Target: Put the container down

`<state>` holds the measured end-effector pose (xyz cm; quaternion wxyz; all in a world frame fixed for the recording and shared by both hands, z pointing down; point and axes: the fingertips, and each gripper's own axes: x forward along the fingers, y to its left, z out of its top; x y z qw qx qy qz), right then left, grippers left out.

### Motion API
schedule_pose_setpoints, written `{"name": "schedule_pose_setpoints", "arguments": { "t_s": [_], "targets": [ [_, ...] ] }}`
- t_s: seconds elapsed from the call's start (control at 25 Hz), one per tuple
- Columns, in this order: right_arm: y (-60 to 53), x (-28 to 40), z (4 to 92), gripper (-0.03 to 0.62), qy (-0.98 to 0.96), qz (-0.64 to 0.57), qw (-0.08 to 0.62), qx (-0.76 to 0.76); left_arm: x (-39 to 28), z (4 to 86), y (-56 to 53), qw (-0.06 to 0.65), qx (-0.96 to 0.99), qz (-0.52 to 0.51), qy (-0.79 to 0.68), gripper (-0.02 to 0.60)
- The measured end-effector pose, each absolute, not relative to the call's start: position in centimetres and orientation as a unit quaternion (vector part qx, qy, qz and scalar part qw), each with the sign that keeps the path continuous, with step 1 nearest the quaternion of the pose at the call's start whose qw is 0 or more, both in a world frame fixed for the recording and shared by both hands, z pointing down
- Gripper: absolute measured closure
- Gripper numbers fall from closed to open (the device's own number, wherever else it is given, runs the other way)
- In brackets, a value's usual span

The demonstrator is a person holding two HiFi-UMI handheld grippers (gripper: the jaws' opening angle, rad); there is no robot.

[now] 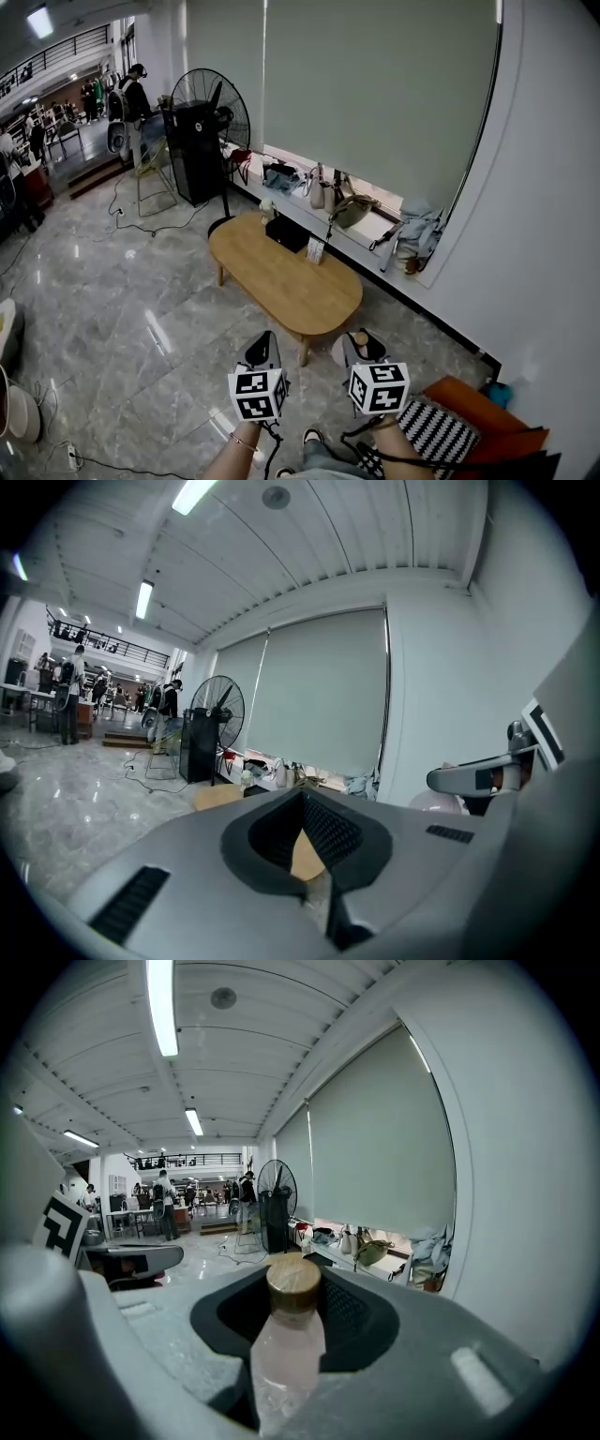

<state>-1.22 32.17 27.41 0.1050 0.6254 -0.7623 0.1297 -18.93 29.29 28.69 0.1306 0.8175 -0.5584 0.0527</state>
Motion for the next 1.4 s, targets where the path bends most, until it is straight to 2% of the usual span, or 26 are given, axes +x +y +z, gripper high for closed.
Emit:
{"name": "schedule_pose_setpoints", "arguments": {
  "t_s": [0.72,1.4],
  "targets": [
    [18.2,4.9,27.6,0.457,-0.772,0.138,0.111,0.611,-13.6,28.1,16.0,0.120,0.806,0.059,-0.577,0.588],
    [12.0,8.8,29.2,0.457,-0.765,0.155,0.114,0.615,-11.8,29.1,10.2,0.120,0.793,0.078,-0.592,0.588]
  ]
}}
